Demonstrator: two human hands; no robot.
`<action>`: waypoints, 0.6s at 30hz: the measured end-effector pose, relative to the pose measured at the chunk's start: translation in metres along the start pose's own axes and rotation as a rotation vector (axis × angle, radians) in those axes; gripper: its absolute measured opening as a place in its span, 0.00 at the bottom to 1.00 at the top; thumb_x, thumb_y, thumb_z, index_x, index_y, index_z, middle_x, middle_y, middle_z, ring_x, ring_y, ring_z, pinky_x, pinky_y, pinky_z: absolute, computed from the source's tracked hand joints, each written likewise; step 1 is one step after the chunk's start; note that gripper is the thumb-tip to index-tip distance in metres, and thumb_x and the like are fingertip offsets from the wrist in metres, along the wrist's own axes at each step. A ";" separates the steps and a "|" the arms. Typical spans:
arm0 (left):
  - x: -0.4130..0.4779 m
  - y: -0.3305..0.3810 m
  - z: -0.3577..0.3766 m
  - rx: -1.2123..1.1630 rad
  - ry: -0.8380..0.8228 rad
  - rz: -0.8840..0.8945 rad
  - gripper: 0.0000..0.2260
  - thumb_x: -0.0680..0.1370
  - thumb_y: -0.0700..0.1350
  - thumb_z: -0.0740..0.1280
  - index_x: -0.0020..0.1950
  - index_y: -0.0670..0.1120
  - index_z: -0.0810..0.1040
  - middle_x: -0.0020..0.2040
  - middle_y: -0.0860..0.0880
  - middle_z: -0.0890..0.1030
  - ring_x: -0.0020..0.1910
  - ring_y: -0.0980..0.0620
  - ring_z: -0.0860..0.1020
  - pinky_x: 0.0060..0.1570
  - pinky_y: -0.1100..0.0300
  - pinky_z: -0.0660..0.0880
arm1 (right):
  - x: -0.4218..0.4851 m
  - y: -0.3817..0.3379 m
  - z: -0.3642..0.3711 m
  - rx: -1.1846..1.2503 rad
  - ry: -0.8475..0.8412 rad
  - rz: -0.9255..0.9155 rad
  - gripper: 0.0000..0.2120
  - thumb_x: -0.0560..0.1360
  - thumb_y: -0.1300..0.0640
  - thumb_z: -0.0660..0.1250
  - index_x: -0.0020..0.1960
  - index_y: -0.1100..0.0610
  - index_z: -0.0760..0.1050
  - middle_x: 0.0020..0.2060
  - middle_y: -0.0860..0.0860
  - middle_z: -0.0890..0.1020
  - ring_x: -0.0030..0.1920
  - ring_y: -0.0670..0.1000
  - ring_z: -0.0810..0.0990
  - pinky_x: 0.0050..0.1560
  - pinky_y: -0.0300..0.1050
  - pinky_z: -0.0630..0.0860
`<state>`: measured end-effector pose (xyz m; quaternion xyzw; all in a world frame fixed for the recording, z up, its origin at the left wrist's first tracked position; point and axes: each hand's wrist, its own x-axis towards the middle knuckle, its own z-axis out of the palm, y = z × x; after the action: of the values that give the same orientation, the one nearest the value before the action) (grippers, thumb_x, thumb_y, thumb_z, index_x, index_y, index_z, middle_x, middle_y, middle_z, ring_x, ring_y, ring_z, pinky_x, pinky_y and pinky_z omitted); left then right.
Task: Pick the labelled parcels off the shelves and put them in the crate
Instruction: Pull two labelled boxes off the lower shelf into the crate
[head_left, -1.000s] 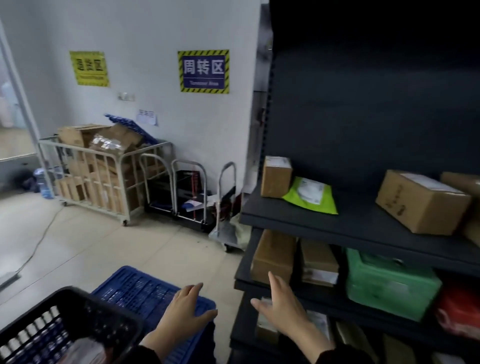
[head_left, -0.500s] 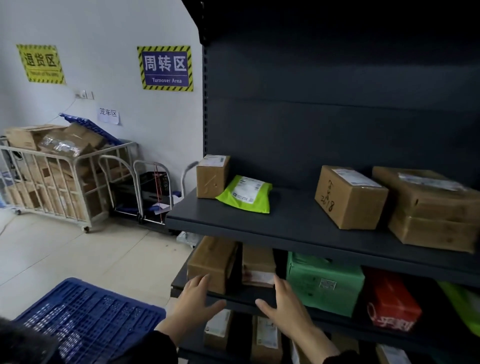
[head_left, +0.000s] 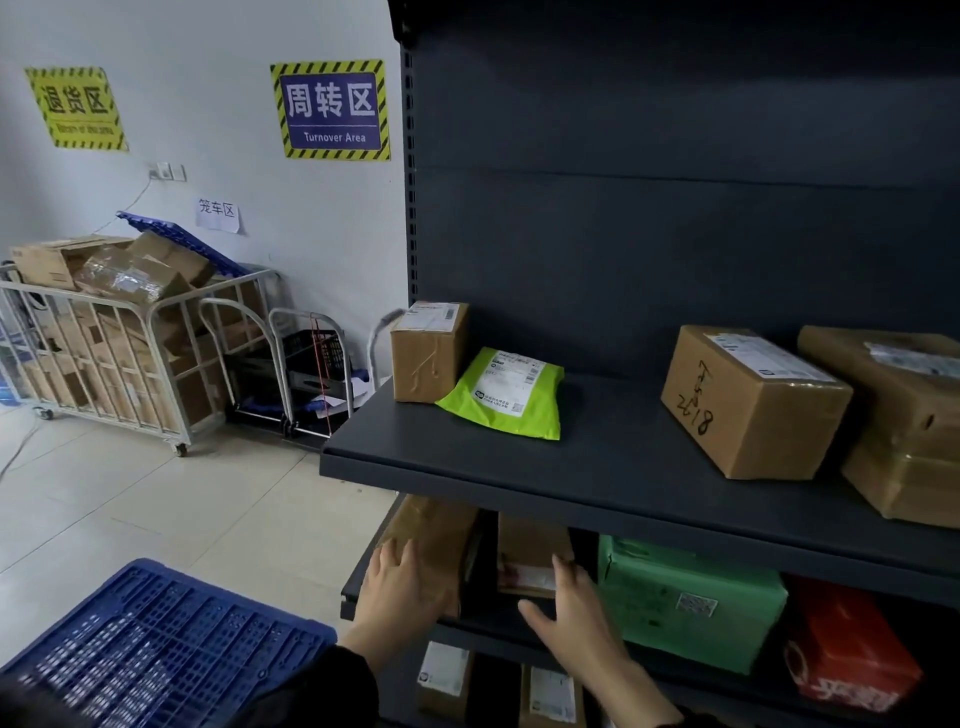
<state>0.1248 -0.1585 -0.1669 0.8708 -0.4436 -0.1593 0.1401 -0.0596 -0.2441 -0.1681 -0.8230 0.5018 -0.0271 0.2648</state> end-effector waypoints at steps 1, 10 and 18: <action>0.007 0.000 0.000 -0.002 -0.007 -0.013 0.36 0.75 0.59 0.61 0.77 0.47 0.50 0.77 0.43 0.50 0.76 0.42 0.50 0.73 0.49 0.56 | 0.007 -0.003 0.001 -0.012 0.019 0.012 0.37 0.77 0.41 0.57 0.76 0.57 0.45 0.75 0.55 0.55 0.74 0.53 0.57 0.69 0.44 0.62; 0.063 -0.006 0.005 0.032 -0.151 -0.105 0.48 0.66 0.72 0.62 0.77 0.50 0.47 0.76 0.36 0.45 0.75 0.36 0.46 0.74 0.45 0.48 | 0.061 -0.036 0.011 -0.157 0.180 0.228 0.36 0.75 0.35 0.55 0.74 0.56 0.53 0.73 0.56 0.58 0.72 0.58 0.59 0.70 0.49 0.60; 0.080 0.016 0.019 0.105 -0.123 -0.146 0.56 0.62 0.74 0.63 0.77 0.46 0.40 0.75 0.33 0.42 0.75 0.35 0.44 0.72 0.41 0.47 | 0.089 -0.040 0.025 -0.083 0.209 0.353 0.35 0.70 0.31 0.57 0.69 0.51 0.65 0.70 0.54 0.67 0.70 0.60 0.62 0.67 0.53 0.62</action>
<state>0.1496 -0.2352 -0.1905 0.8956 -0.3942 -0.1986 0.0547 0.0252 -0.2945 -0.1911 -0.7252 0.6636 -0.0449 0.1779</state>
